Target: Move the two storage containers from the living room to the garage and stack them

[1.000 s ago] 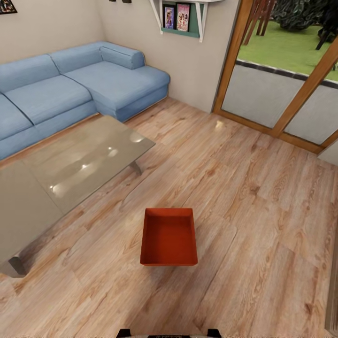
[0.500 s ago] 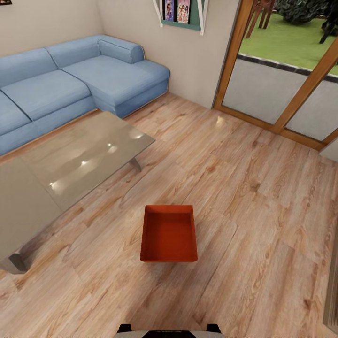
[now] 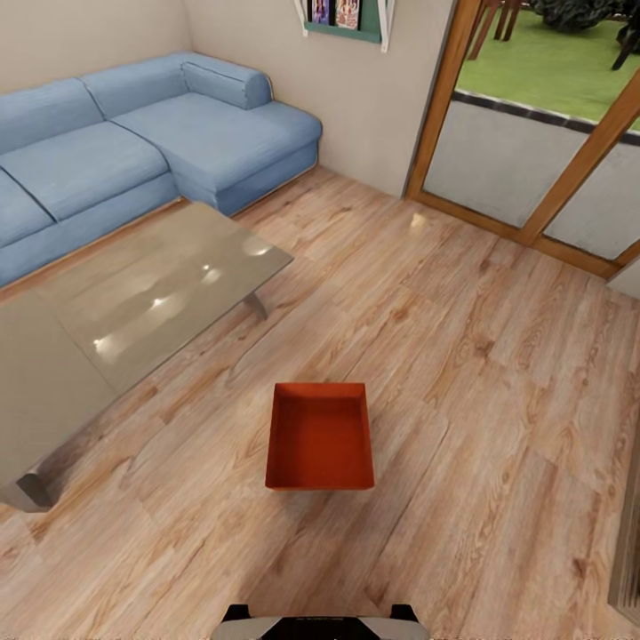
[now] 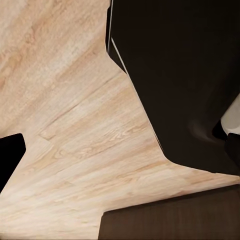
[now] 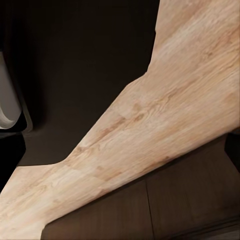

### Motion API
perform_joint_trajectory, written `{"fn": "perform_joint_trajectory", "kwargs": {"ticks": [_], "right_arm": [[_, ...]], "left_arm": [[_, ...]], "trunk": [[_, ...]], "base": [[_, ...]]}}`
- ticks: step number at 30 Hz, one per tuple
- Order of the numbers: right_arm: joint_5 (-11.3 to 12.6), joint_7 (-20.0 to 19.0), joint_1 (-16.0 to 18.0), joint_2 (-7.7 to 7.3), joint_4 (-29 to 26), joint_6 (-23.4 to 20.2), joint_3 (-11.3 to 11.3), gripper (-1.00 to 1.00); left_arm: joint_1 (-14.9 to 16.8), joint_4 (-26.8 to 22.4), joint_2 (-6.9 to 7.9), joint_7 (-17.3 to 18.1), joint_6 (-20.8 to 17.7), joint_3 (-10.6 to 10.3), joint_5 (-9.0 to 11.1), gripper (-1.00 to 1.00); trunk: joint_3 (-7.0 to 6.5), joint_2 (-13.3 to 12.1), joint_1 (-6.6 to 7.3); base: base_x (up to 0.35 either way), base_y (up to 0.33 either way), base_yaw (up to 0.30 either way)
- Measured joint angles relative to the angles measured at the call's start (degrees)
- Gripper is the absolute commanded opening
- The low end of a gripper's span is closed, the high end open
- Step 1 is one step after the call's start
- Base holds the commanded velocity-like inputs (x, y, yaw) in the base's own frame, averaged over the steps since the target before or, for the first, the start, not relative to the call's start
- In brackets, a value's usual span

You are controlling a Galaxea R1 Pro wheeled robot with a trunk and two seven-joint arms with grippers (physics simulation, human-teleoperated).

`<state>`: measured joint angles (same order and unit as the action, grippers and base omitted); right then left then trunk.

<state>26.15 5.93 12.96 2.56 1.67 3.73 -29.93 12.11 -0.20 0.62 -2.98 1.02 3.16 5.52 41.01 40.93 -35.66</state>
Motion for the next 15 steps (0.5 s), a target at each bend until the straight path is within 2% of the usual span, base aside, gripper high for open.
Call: {"fn": "perform_joint_trajectory", "kwargs": {"ticks": [15], "right_arm": [[0.0,0.0,0.0,-0.02,0.0,0.0,0.0,1.0]], "left_arm": [[0.0,0.0,0.0,0.0,0.0,0.0,0.0,1.0]], "trunk": [[1.39,0.0,0.0]], "base": [[0.0,0.0,0.0]]}}
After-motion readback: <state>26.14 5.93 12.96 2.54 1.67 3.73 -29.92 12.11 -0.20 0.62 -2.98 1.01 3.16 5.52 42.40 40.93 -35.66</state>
